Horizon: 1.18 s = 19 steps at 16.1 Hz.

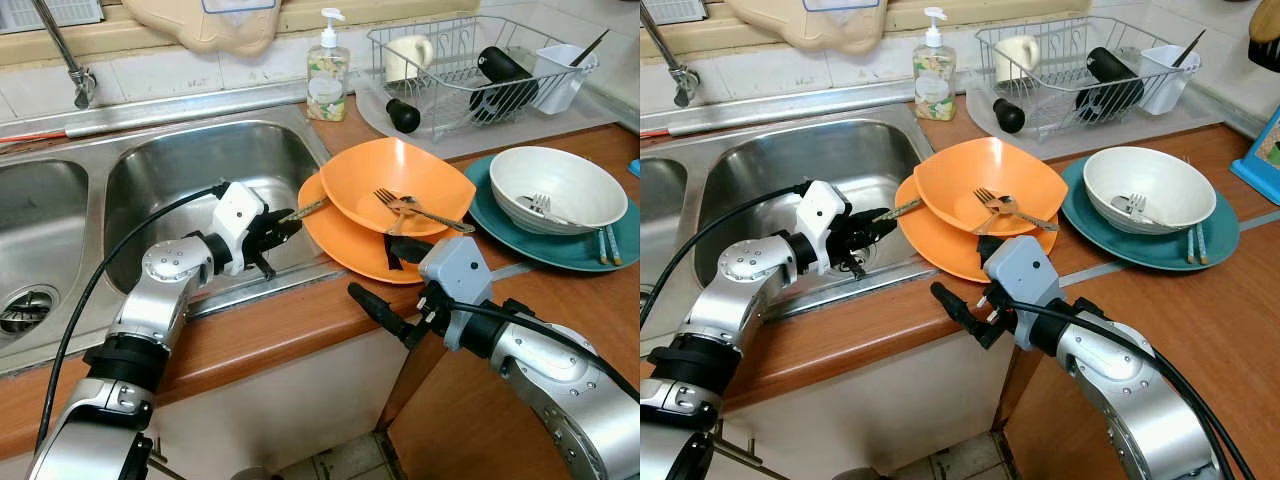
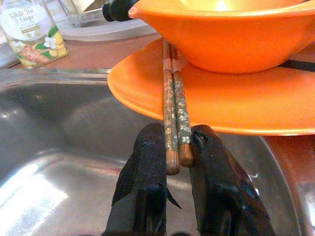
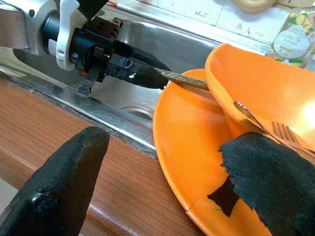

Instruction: Kitchen organization

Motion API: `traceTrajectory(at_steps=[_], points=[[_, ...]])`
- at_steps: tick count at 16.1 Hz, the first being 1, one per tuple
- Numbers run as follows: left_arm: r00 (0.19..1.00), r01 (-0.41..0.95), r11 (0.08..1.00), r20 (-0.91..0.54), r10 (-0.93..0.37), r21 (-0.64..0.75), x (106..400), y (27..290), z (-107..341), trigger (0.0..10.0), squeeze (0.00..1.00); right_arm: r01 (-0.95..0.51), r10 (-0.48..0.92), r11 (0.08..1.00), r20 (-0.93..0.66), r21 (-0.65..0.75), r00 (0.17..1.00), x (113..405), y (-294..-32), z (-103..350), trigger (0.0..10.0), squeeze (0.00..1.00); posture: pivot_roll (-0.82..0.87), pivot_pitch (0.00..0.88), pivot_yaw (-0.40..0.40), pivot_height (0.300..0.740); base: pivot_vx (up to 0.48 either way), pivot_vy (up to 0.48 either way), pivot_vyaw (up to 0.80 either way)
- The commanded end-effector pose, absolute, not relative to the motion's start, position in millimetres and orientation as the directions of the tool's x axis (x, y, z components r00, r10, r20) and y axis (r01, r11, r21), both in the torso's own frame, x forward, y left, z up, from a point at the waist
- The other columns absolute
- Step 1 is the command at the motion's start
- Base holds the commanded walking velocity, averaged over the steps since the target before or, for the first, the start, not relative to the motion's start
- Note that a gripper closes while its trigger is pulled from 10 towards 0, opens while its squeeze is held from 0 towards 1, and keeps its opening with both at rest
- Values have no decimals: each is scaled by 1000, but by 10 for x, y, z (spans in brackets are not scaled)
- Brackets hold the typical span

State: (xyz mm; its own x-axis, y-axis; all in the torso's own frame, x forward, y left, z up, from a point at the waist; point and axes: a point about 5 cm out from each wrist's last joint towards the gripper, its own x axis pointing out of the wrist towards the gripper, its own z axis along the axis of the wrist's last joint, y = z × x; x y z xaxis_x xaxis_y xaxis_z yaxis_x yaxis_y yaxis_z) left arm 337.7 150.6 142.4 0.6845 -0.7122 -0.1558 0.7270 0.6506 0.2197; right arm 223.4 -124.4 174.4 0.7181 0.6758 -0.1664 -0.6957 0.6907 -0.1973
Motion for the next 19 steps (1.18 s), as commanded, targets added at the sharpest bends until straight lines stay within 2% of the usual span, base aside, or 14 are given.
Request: traceTrajectory(at_steps=[1, 2, 4, 7, 9, 10, 11, 12, 13, 14, 17, 19], points=[[701, 710, 661, -156, -695, 244, 3414, 1548, 1470, 863, 0, -696, 681, 682, -152, -225, 717, 2204, -1235, 1787, 10000, 0, -55, 0, 57, 740, 0, 0, 0], [714, 697, 673, -152, -683, 247, 3419, 1584, 1478, 784, 0, -695, 680, 683, -151, -225, 717, 2205, -1235, 1789, 10000, 0, -56, 0, 58, 740, 0, 0, 0], [760, 646, 725, -112, -640, 238, 3421, 1711, 1526, 0, 0, -692, 678, 686, -147, -226, 720, 2207, -1236, 1796, 10000, 0, -57, 0, 61, 740, 0, 0, 0], [824, 558, 801, -33, -565, 216, 3352, 1928, 1621, 0, 0, -689, 676, 689, -142, -225, 723, 2203, -1235, 1797, 10000, 0, -56, 0, 63, 740, 0, 0, 0], [898, 435, 863, -51, -437, 258, 3248, 2141, 1613, 0, 0, -691, 680, 690, -136, -214, 721, 2171, -1224, 1792, 10000, 0, -58, 0, 68, 740, 0, 0, 0], [920, 390, 879, -75, -385, 274, 3220, 2200, 1562, 1451, 0, -693, 682, 691, -133, -204, 719, 2157, -1219, 1785, 10000, 0, -58, 0, 69, 740, 0, 0, 0], [926, 378, 878, -110, -362, 293, 3212, 2209, 1499, 4275, 0, -694, 685, 693, -124, -193, 718, 2151, -1213, 1787, 10000, 0, -54, 0, 62, 740, 0, 0, 0], [932, 361, 882, -143, -332, 303, 3226, 2216, 1431, 4431, 0, -698, 690, 693, -113, -181, 715, 2149, -1201, 1789, 10000, 0, -52, 0, 61, 740, 0, 0, 0], [937, 339, 883, -200, -287, 325, 3264, 2241, 1360, 10000, 0, -702, 695, 689, -111, -179, 710, 2153, -1187, 1793, 10000, 0, -57, 0, 60, 740, 0, 0, 0], [938, 326, 889, -228, -262, 321, 3287, 2255, 1331, 10000, 1000, -706, 699, 686, -111, -179, 707, 2158, -1182, 1798, 10000, 0, -56, 0, 55, 740, 0, 0, 0], [947, 283, 894, -249, -204, 347, 3307, 2294, 1324, 10000, 1000, -705, 699, 687, -103, -175, 708, 2159, -1171, 1819, 10000, 0, -62, 0, 55, 740, 0, 0, 0], [962, 244, 900, -209, -177, 361, 3288, 2315, 1351, 10000, 1000, -708, 704, 688, -87, -163, 705, 2138, -1154, 1857, 10000, 0, -80, 0, 54, 740, 0, 0, 0]])
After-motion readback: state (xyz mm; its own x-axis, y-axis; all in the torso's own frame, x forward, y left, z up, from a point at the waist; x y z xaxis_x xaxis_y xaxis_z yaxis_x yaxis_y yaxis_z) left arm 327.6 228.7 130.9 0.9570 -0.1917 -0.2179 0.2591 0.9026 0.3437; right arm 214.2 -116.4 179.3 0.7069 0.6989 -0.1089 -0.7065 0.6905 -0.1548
